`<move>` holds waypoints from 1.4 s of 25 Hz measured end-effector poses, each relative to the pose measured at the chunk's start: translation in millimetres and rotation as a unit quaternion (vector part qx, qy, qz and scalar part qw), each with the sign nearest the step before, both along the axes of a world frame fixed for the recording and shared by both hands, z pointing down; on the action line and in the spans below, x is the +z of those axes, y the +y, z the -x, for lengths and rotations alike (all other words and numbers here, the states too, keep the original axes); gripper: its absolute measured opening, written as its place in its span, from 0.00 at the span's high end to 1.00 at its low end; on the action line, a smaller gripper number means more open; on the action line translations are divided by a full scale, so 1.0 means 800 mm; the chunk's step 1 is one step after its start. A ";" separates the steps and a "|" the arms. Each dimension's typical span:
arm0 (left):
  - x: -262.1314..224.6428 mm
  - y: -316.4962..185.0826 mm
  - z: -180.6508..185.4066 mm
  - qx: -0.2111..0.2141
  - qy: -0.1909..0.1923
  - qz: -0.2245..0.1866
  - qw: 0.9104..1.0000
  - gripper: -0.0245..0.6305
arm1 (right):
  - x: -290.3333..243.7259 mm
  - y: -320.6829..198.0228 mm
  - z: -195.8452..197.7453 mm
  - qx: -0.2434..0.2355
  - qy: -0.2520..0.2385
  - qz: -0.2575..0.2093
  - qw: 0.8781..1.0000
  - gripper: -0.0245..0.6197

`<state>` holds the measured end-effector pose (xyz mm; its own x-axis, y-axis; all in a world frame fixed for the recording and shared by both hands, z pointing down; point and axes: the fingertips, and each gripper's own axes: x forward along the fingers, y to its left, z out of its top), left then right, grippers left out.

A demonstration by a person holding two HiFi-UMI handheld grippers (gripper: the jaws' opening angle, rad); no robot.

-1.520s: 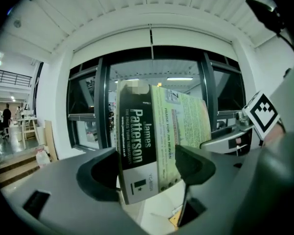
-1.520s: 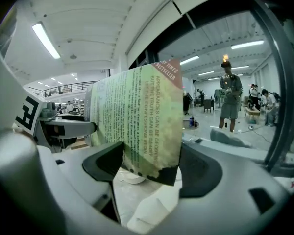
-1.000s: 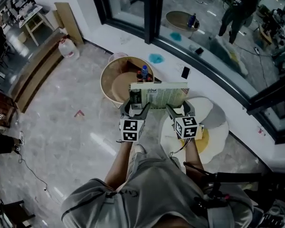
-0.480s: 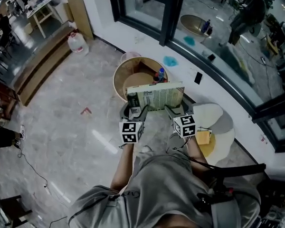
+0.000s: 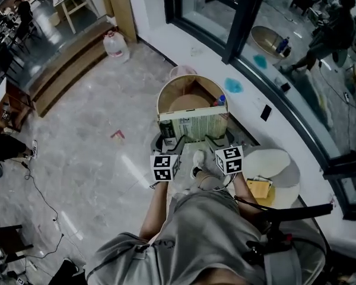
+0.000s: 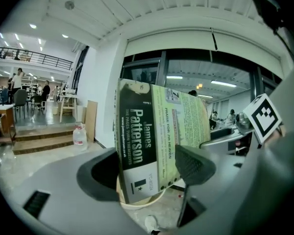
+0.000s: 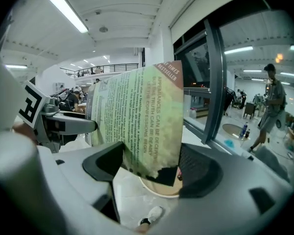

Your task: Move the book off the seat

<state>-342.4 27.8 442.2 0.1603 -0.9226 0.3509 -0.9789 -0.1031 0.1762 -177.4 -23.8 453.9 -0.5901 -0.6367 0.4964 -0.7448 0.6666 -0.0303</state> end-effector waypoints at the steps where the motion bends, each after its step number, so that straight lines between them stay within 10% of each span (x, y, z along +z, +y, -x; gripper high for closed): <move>1: 0.002 -0.011 0.009 -0.008 -0.004 0.003 1.000 0.41 | 0.004 -0.014 0.010 -0.008 -0.004 0.004 1.000 0.42; 18: 0.014 -0.265 0.119 -0.089 -0.049 0.055 0.993 0.41 | 0.044 -0.298 0.136 -0.097 -0.054 0.056 0.992 0.42; 35: 0.010 -0.381 0.130 0.002 -0.032 0.039 0.999 0.41 | 0.028 -0.377 0.129 -0.004 -0.032 0.041 0.999 0.42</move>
<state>-446.1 -277.1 450.3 0.1397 -0.8916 0.4307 -0.9879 -0.0960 0.1218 -280.3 -325.8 476.5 -0.6269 -0.5913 0.5074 -0.7345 0.6658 -0.1317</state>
